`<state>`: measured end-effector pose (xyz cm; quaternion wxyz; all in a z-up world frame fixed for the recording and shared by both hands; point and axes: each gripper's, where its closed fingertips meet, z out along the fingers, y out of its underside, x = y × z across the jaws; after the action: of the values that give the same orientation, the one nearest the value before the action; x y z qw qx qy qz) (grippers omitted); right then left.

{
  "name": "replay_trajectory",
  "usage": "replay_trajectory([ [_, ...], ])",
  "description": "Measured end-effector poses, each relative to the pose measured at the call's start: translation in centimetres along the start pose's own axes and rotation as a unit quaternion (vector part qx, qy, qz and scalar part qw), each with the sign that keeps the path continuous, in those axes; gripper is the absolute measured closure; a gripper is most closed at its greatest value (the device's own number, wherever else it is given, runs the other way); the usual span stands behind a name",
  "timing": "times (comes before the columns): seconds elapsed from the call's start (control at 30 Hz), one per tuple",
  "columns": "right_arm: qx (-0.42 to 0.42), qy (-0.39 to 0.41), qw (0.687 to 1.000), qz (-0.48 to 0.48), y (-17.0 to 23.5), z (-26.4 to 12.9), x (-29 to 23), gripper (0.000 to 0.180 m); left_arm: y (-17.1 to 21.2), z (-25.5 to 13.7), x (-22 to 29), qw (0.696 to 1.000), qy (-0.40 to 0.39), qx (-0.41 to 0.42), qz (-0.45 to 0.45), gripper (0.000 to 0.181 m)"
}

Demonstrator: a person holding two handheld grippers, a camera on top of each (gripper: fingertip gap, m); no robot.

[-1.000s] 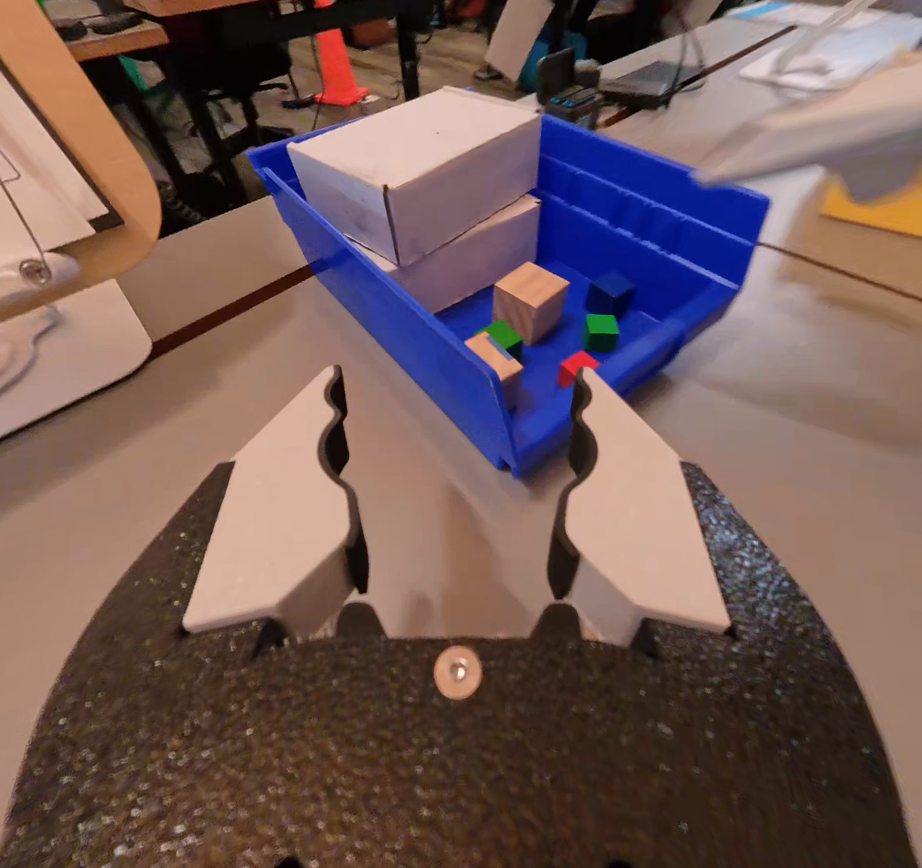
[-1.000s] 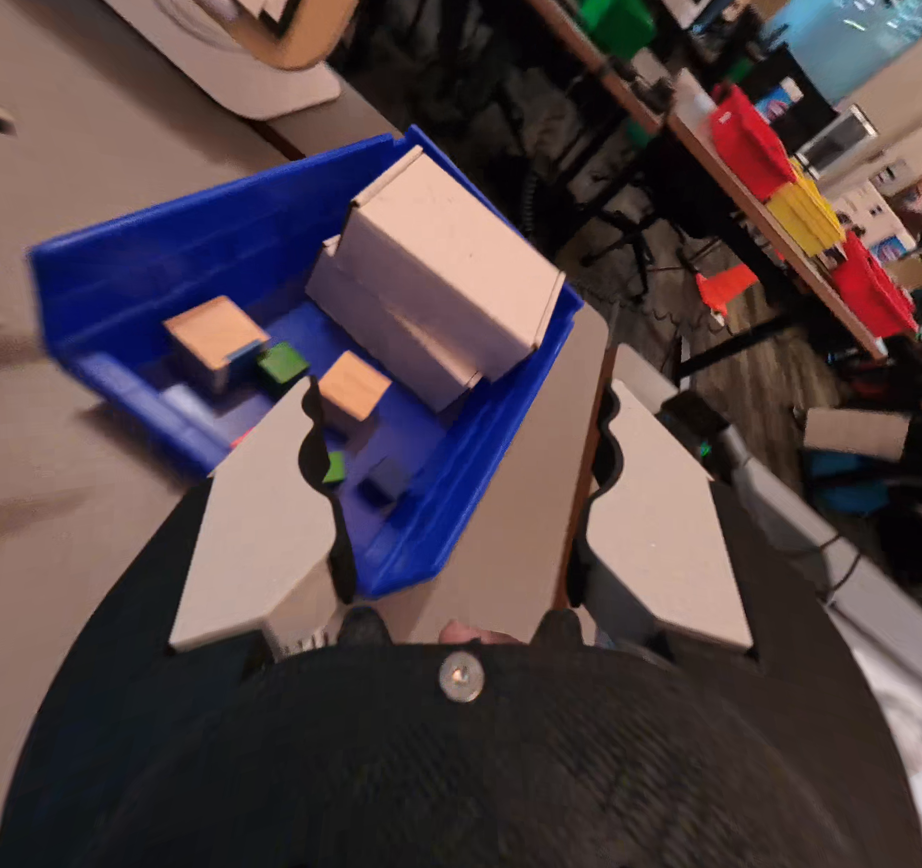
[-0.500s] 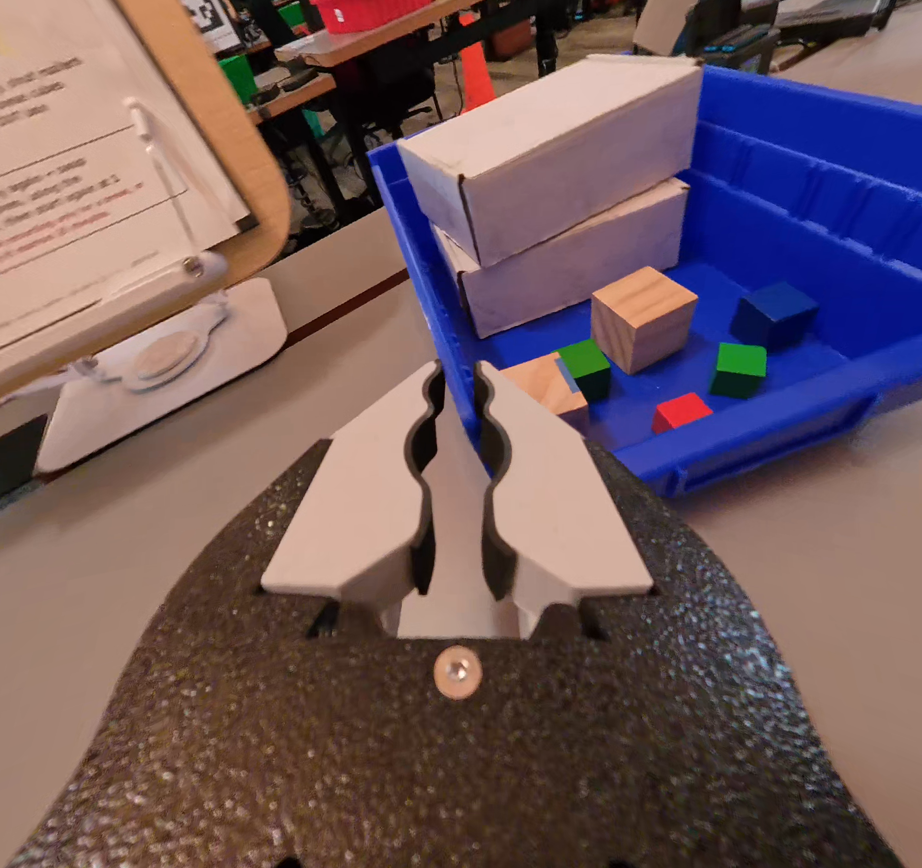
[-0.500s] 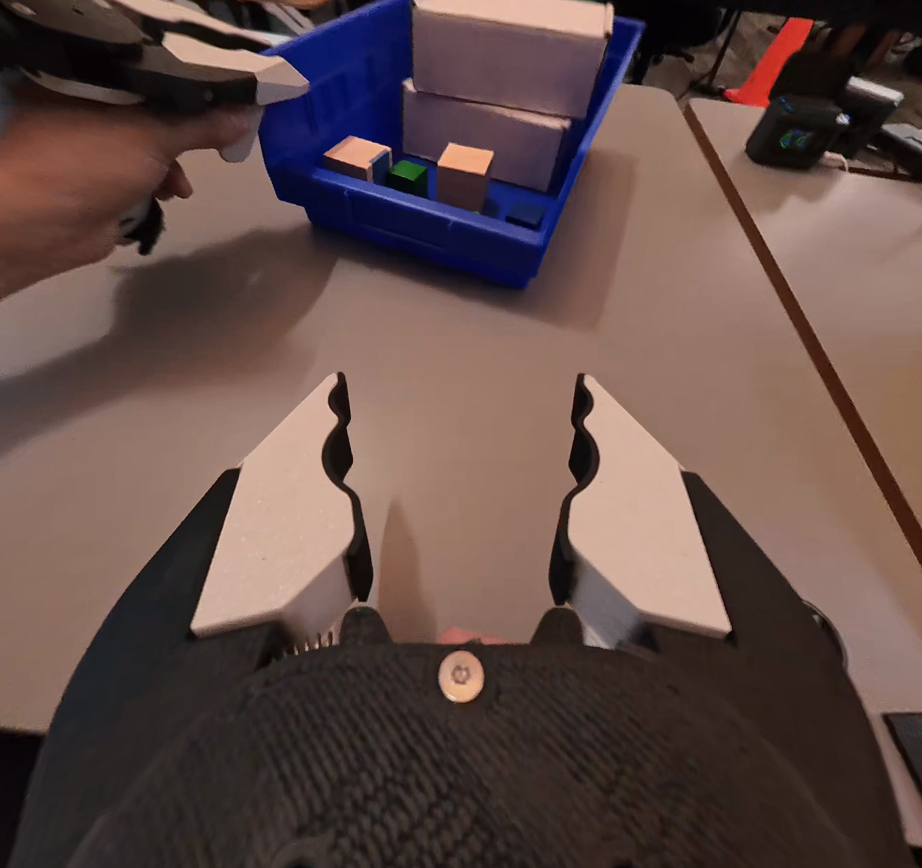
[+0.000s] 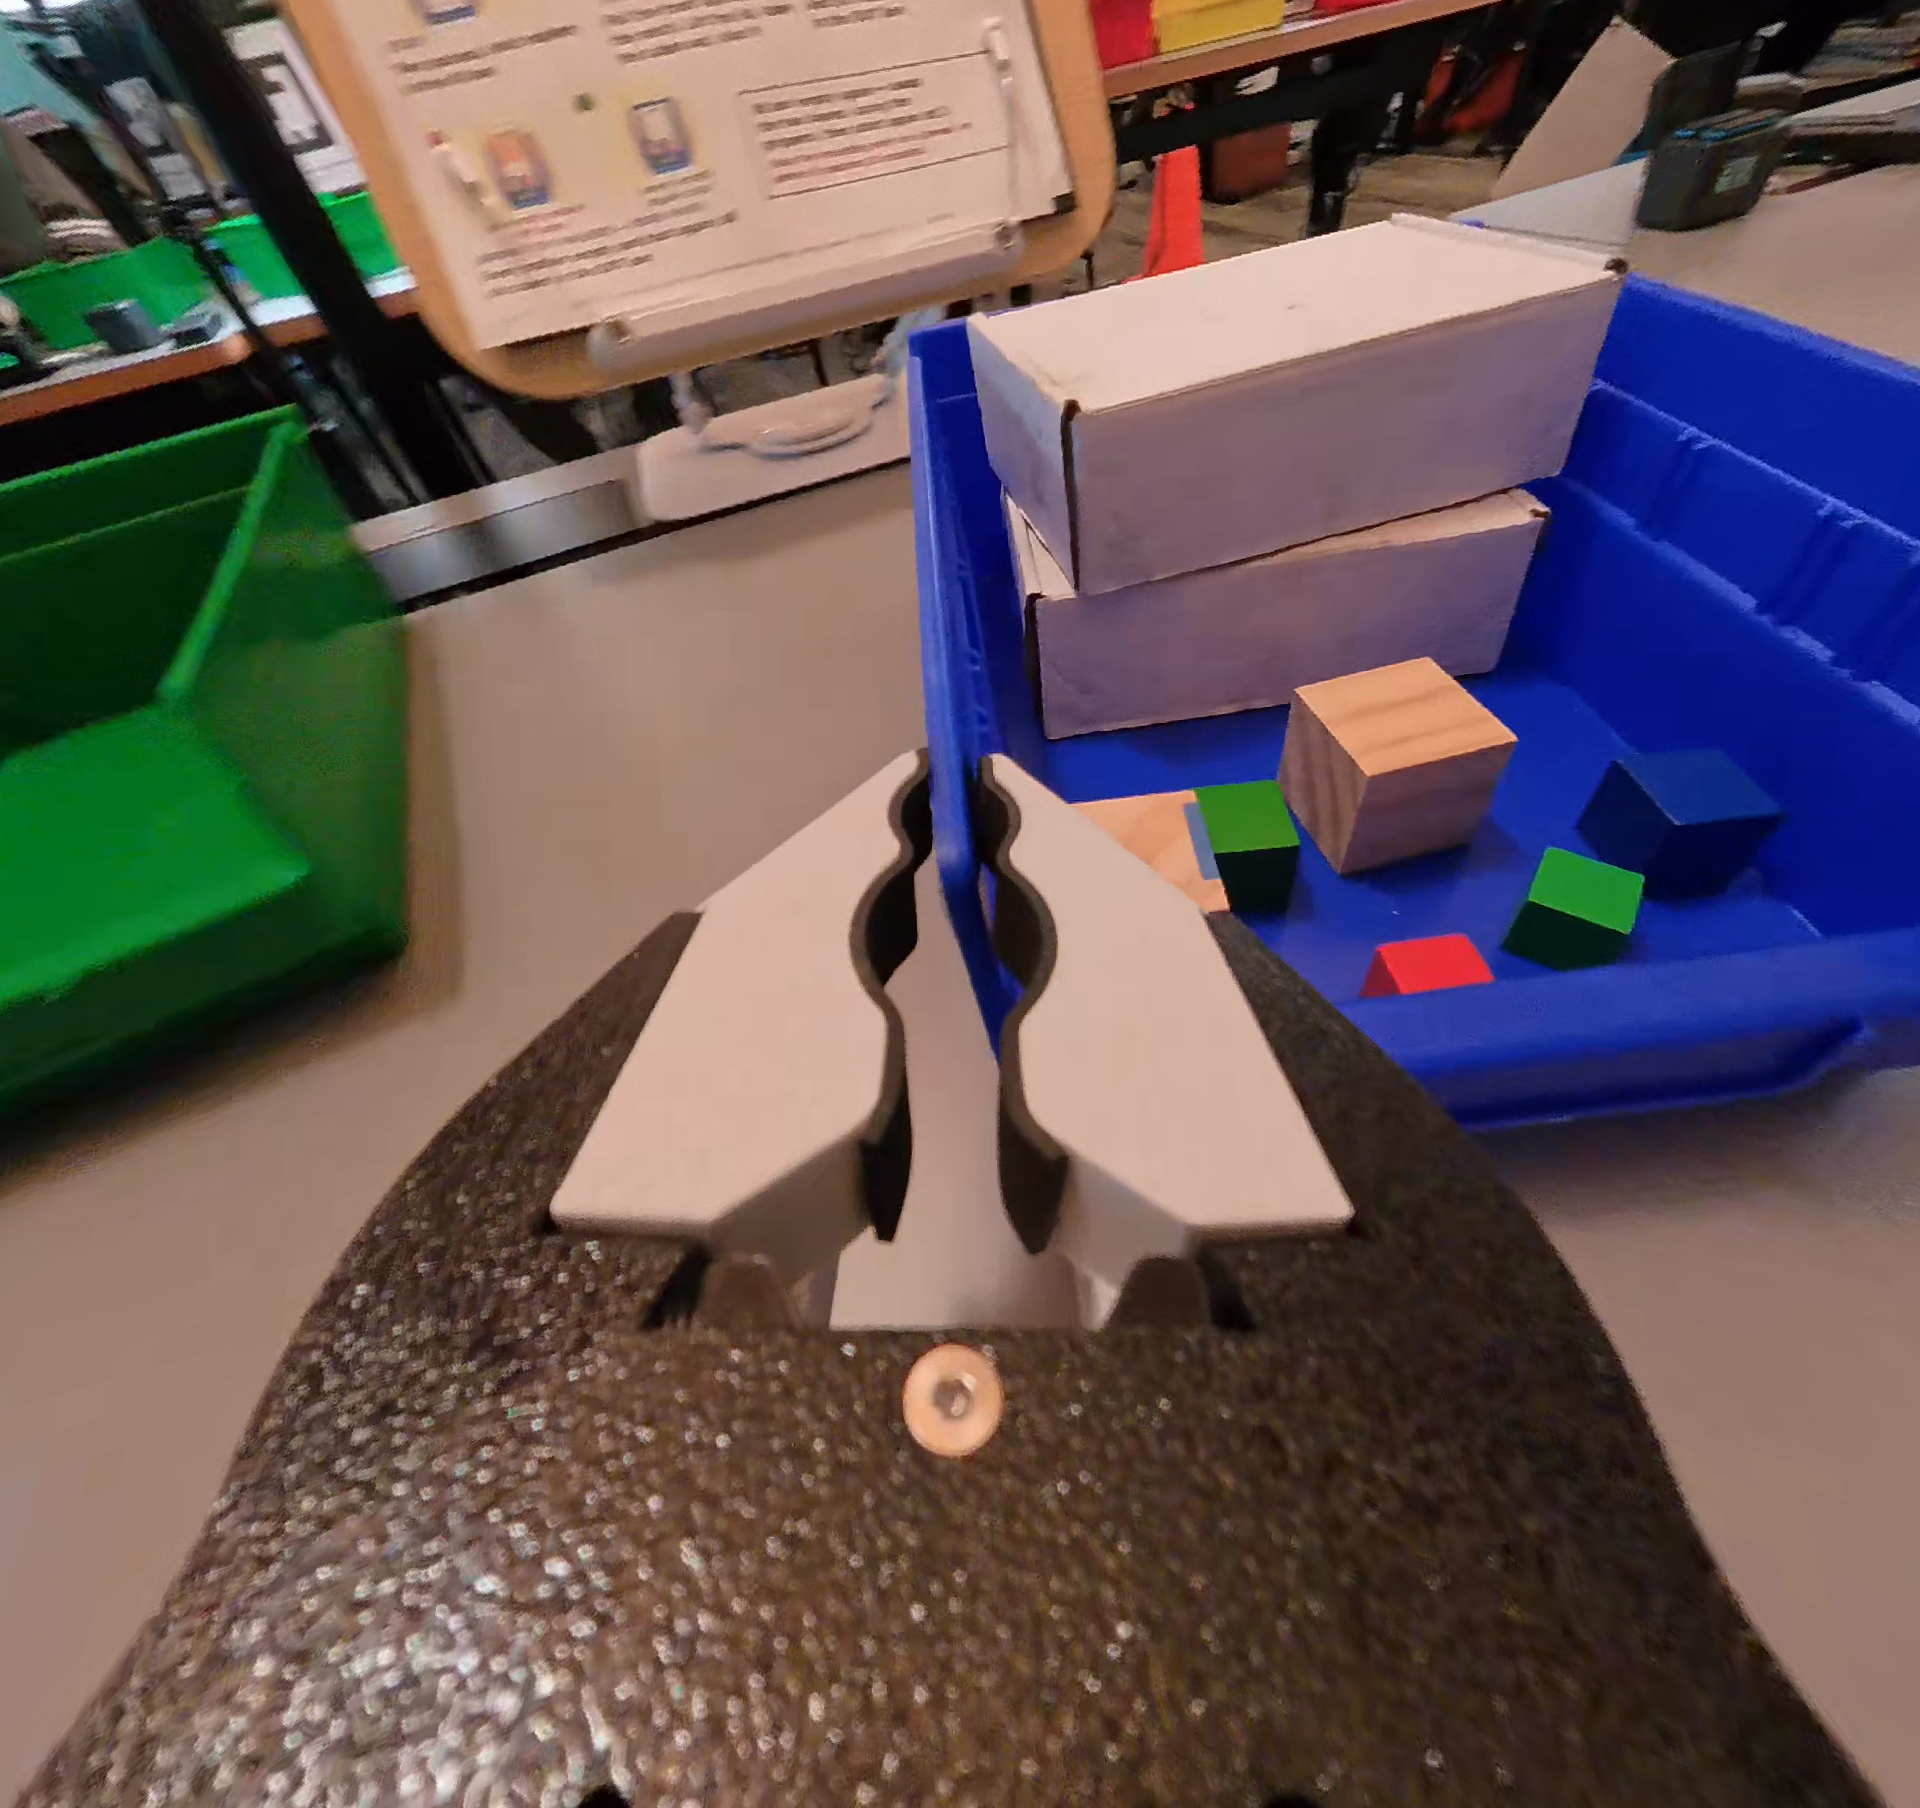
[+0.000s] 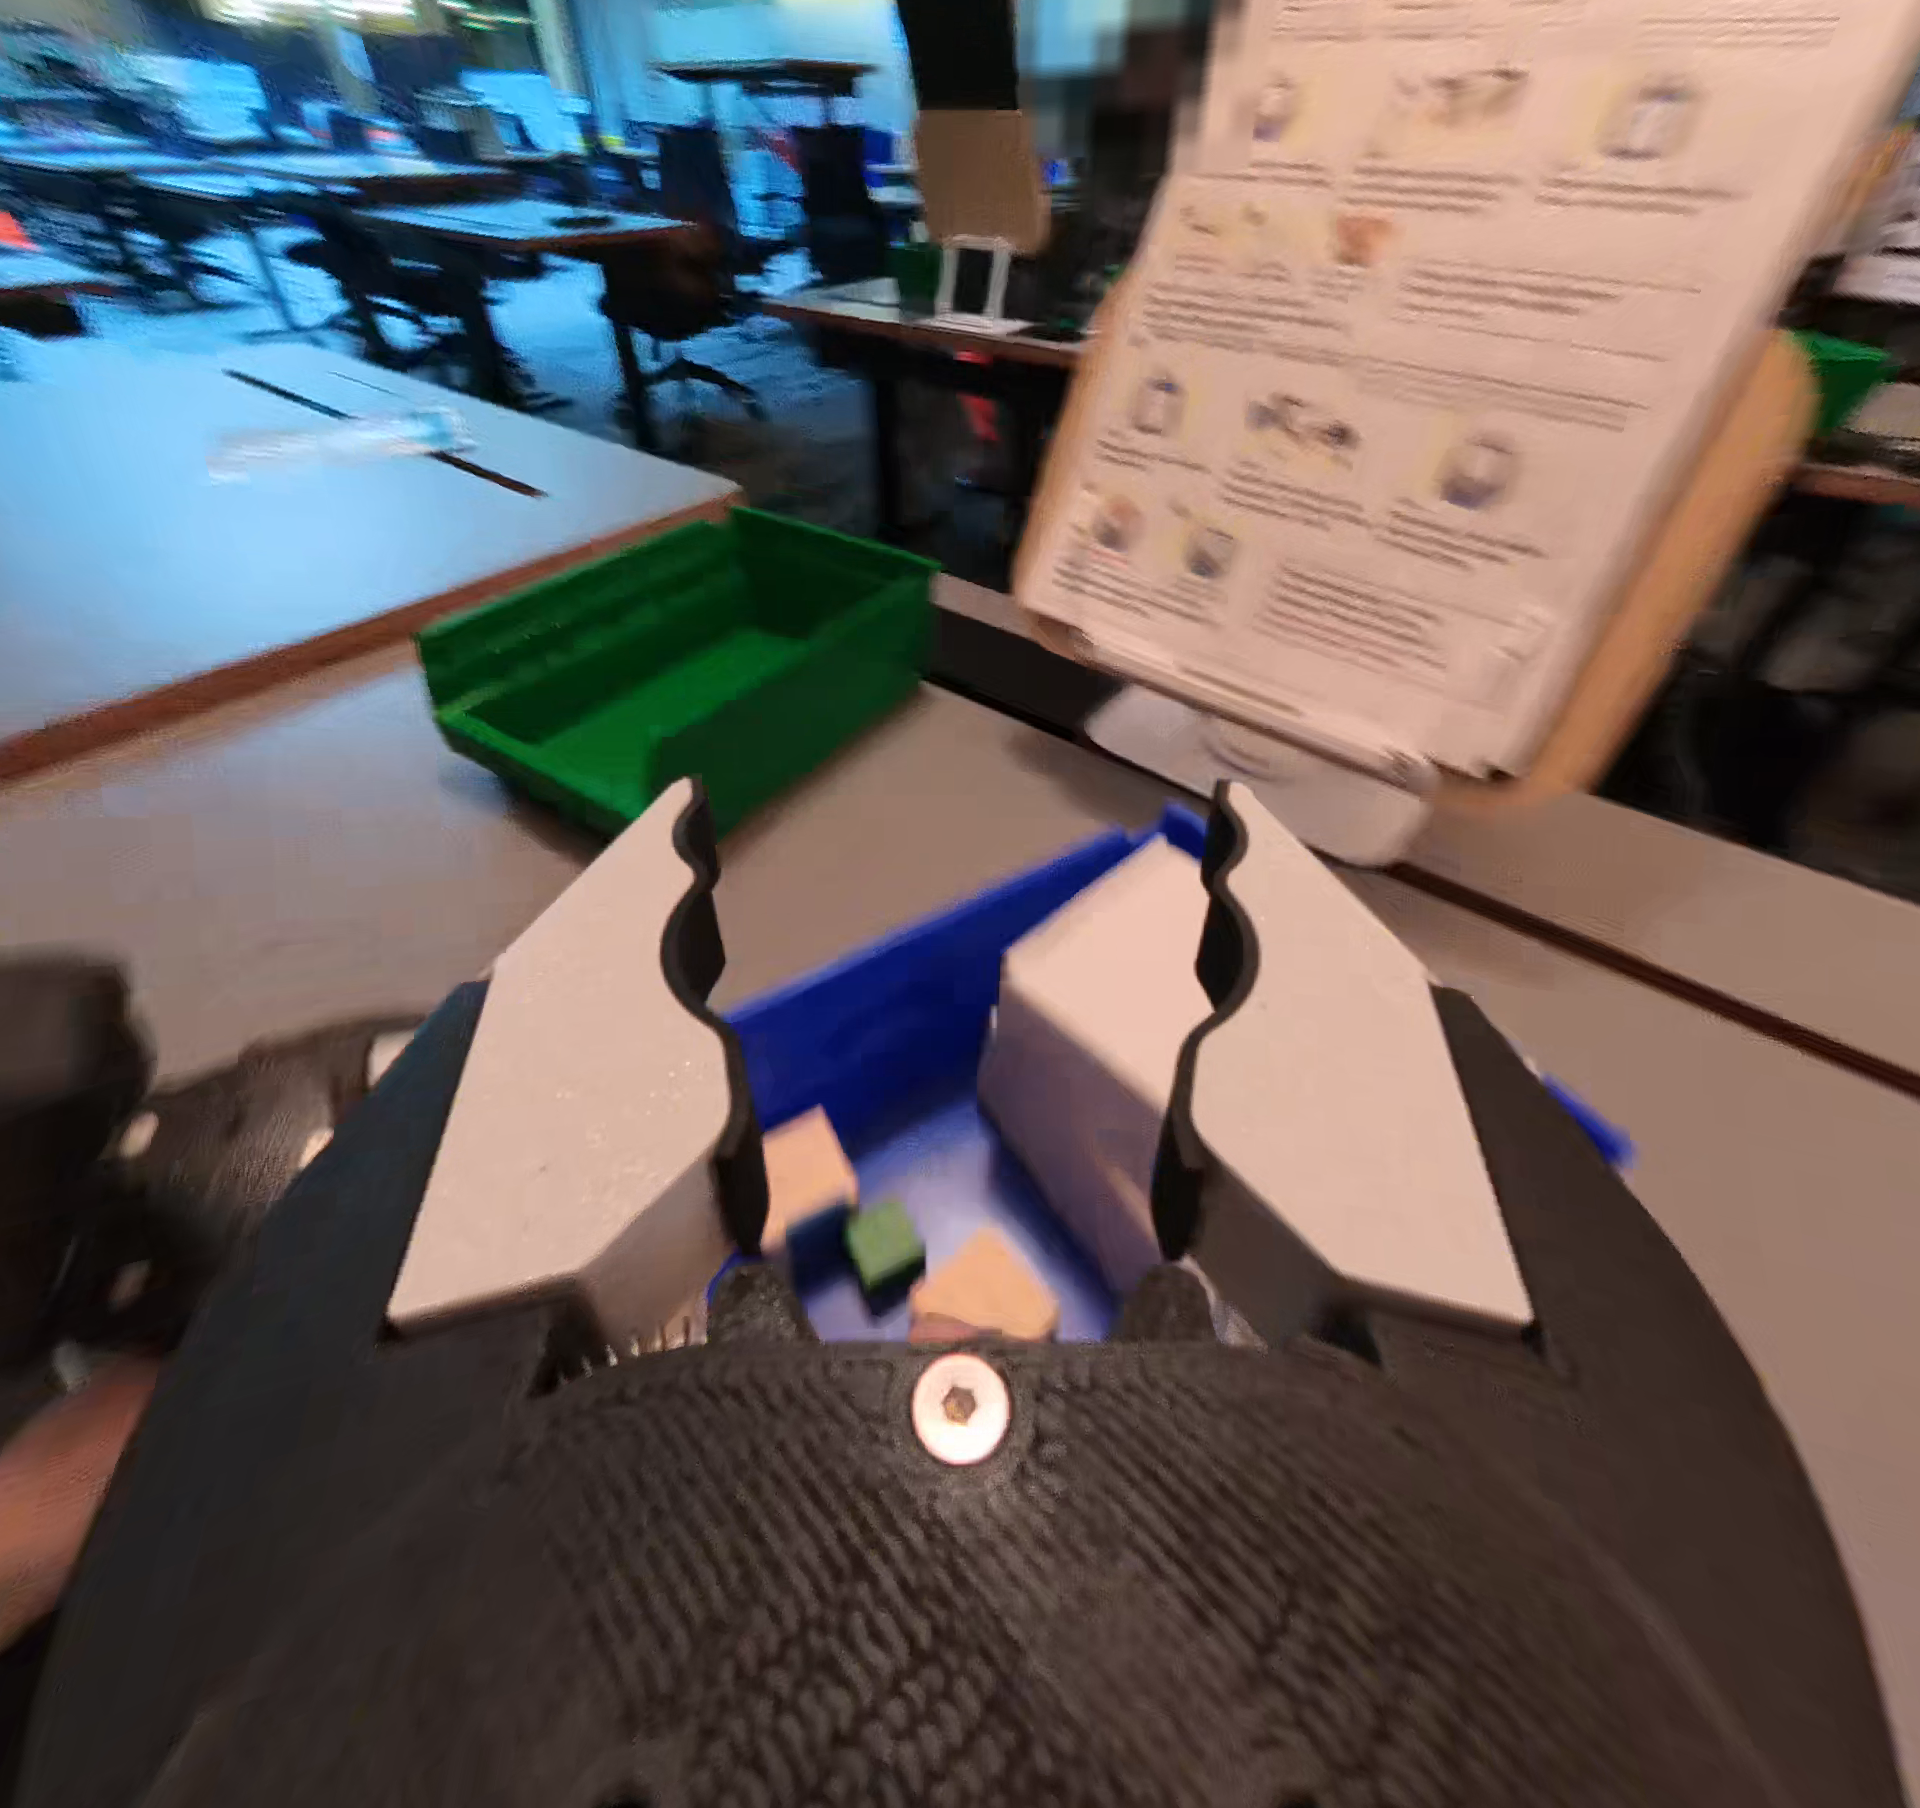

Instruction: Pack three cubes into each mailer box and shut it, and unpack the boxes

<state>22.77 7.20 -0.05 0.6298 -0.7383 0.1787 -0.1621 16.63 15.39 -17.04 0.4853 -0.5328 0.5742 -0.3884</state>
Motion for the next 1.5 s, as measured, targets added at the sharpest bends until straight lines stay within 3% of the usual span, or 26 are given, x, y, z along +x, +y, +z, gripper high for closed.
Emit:
replay_trajectory([
  [0.13, -0.06, -0.063, 0.996, 0.034, -2.0, 12.3, -4.8, 0.079, 1.6, -5.1, -3.0, 0.999, -0.04, 0.005, -0.009, 0.176],
  [0.3, -0.185, -0.046, 0.975, 0.119, 2.3, 26.1, -9.0, 0.077, 2.6, -9.2, -4.7, 0.997, -0.08, 0.018, 0.009, 0.175],
  [0.47, -0.27, 0.035, 0.955, 0.119, 7.6, 34.0, -8.7, 0.085, 3.4, -11.9, -6.2, 0.993, -0.115, 0.021, 0.008, 0.175],
  [0.57, -0.315, 0.062, 0.941, 0.11, 10.8, 36.5, -7.9, 0.104, 3.9, -13.4, -7.1, 0.991, -0.133, 0.02, 0.004, 0.175],
  [0.63, -0.344, 0.075, 0.924, 0.146, 13.2, 37.4, -7.8, 0.103, 4.1, -14.1, -7.7, 0.989, -0.144, 0.02, 0.005, 0.174],
  [0.7, -0.384, 0.039, 0.904, 0.184, 15.3, 38.0, -9.5, 0.125, 4.3, -14.6, -8.2, 0.988, -0.153, 0.022, 0.006, 0.174],
  [0.73, -0.404, 0.029, 0.896, 0.184, 16.0, 38.1, -10.1, 0.125, 4.4, -14.7, -8.4, 0.988, -0.155, 0.021, 0.009, 0.174],
  [0.77, -0.414, 0.023, 0.893, 0.175, 16.5, 38.3, -10.5, 0.118, 4.4, -14.8, -8.4, 0.987, -0.158, 0.02, 0.013, 0.173],
  [0.87, -0.429, 0.04, 0.892, 0.133, 17.3, 38.7, -10.6, 0.159, 4.5, -14.9, -8.6, 0.986, -0.163, 0.016, 0.022, 0.173],
  [1.0, -0.423, 0.025, 0.895, 0.139, 16.5, 39.3, -11.3, 0.164, 4.6, -15.1, -8.9, 0.985, -0.169, 0.014, 0.027, 0.172],
  [1.1, -0.396, -0.007, 0.909, 0.134, 12.6, 39.7, -11.5, 0.163, 4.7, -15.3, -9.7, 0.983, -0.18, 0.008, 0.04, 0.171],
  [1.23, -0.311, -0.087, 0.931, 0.168, 2.8, 38.4, -10.7, 0.165, 5.0, -15.4, -11.0, 0.981, -0.188, 0.001, 0.039, 0.17],
  [1.37, -0.217, -0.143, 0.953, 0.158, -6.9, 33.0, -6.4, 0.167, 5.4, -15.4, -13.6, 0.98, -0.199, -0.01, 0.027, 0.168],
  [1.5, -0.149, -0.119, 0.975, 0.115, -10.5, 24.8, 1.8, 0.166, 6.0, -15.4, -17.6, 0.975, -0.22, -0.016, 0.001, 0.166],
])
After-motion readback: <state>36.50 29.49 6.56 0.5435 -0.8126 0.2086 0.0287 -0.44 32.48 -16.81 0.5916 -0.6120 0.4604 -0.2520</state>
